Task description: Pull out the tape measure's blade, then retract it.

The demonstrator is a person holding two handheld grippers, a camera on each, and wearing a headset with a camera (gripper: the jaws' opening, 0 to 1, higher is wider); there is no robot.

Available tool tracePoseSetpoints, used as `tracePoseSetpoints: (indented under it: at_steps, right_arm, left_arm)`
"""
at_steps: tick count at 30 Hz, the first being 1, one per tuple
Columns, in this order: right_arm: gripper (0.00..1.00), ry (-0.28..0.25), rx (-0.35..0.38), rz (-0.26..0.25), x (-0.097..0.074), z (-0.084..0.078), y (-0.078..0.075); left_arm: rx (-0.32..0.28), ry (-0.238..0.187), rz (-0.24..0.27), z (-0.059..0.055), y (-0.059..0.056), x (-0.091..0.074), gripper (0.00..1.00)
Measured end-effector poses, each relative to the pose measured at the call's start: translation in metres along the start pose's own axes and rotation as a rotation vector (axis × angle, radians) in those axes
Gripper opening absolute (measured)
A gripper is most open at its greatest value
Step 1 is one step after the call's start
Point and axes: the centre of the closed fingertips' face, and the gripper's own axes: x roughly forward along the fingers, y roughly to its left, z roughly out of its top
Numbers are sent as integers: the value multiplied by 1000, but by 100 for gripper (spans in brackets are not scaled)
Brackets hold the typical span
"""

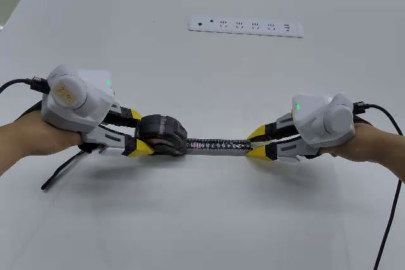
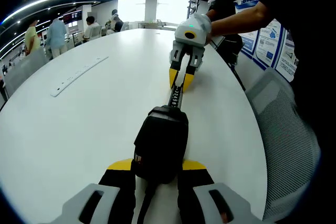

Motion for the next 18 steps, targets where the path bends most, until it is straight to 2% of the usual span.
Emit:
tracePoseSetpoints:
  at_steps: [18]
  right_arm:
    - [12, 41, 19, -23, -28, -22, 0]
  left_arm:
    - [-2, 0, 0, 1, -1, 0, 28]
